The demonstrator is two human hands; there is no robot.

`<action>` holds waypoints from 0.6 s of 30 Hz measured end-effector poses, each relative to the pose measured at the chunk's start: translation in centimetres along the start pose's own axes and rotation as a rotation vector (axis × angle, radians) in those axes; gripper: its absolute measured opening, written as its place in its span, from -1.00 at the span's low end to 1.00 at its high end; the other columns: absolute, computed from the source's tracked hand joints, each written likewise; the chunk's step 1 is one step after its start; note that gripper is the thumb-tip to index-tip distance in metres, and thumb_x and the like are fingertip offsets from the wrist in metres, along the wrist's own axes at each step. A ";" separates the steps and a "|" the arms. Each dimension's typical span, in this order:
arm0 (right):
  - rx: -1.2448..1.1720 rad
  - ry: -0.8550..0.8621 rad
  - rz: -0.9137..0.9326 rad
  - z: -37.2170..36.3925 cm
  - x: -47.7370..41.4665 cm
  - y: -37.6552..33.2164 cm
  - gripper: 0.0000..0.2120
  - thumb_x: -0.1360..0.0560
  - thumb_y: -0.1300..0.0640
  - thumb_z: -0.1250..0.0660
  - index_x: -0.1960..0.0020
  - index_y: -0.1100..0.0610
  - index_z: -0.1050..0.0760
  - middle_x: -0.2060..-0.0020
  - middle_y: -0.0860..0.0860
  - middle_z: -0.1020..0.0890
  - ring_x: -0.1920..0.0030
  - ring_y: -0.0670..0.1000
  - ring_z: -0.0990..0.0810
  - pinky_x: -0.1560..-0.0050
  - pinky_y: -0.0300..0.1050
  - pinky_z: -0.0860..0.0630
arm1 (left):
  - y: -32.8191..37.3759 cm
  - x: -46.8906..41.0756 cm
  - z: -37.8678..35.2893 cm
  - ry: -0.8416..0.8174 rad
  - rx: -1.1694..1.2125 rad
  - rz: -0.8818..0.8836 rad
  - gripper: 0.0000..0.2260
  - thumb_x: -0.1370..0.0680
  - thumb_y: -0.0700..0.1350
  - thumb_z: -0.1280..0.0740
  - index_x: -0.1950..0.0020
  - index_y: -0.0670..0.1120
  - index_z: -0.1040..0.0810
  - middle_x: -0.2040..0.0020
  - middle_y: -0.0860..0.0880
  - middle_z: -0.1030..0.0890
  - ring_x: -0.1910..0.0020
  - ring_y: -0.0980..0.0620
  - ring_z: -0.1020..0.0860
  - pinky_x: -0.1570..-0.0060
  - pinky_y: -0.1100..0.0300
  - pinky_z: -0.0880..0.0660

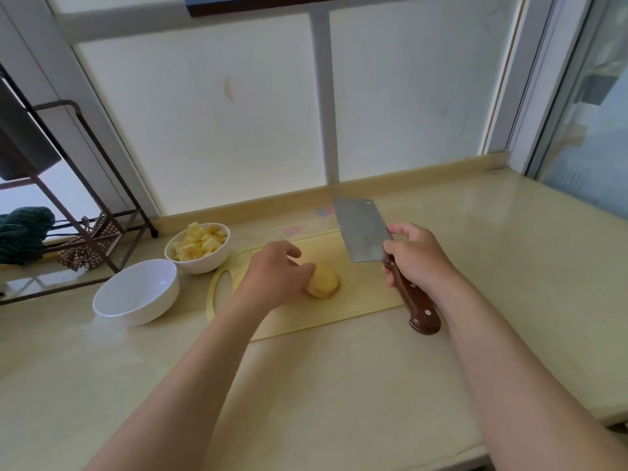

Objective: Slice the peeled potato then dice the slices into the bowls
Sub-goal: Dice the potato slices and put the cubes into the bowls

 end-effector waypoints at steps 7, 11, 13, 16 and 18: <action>0.074 -0.007 0.016 -0.2 0.2 0.0 -0.54 -0.56 0.33 -0.19 -0.42 0.05 -0.43 0.40 0.09 -0.57 0.52 0.03 -0.56 0.49 -0.14 -0.52 | 0.1 1.6 -0.7 -0.227 -0.373 -0.445 -0.65 -0.48 -0.07 -0.44 -0.27 -0.02 -0.58 -0.23 0.08 -0.52 -0.05 0.12 -0.51 0.05 0.58 -0.32; 0.127 -0.034 0.020 -0.3 0.4 0.0 -0.53 -0.52 0.29 -0.26 -0.39 0.01 -0.43 0.37 0.10 -0.62 0.50 0.04 -0.59 0.35 -0.04 -0.56 | 0.1 1.9 -1.5 -0.146 -0.320 -0.535 -0.68 -0.48 -0.05 -0.46 -0.22 -0.07 -0.63 -0.19 0.01 -0.58 0.06 0.07 -0.55 -0.05 0.25 -0.49; 0.165 -0.061 0.018 -0.2 0.6 -0.2 -0.51 -0.49 0.27 -0.32 -0.38 -0.03 -0.42 0.37 0.08 -0.64 0.52 0.03 -0.59 0.33 -0.06 -0.52 | 0.2 1.9 -2.0 -0.126 -0.316 -0.542 -0.67 -0.48 0.01 -0.45 -0.22 -0.05 -0.62 -0.17 0.02 -0.56 0.05 0.07 -0.54 -0.07 0.18 -0.50; 0.249 -0.082 0.048 0.6 1.0 -1.0 -0.64 -0.46 0.27 -0.33 -0.24 0.08 -0.51 0.42 0.05 -0.62 0.51 0.03 -0.58 0.37 -0.11 -0.47 | 0.6 2.0 -2.3 -0.122 -0.323 -0.620 -0.69 -0.49 -0.02 -0.44 -0.20 -0.06 -0.62 -0.19 0.00 -0.52 -0.07 0.01 -0.53 -0.10 0.13 -0.49; 0.387 -0.076 0.089 1.2 1.4 -2.0 -0.77 -0.46 0.26 -0.30 -0.10 0.16 -0.55 0.39 0.05 -0.62 0.51 0.04 -0.61 0.41 -0.16 -0.47 | 1.1 2.1 -2.4 -0.151 -0.330 -0.722 -0.72 -0.48 -0.06 -0.42 -0.16 -0.09 -0.63 -0.18 -0.02 -0.53 -0.09 -0.02 -0.53 -0.10 0.12 -0.49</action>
Point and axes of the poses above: each hand's wrist, its own x-axis away from the middle knuckle, its own z-axis out of the back of the hand, y = z × x, the point moved 5 cm from there along -x, towards the middle knuckle
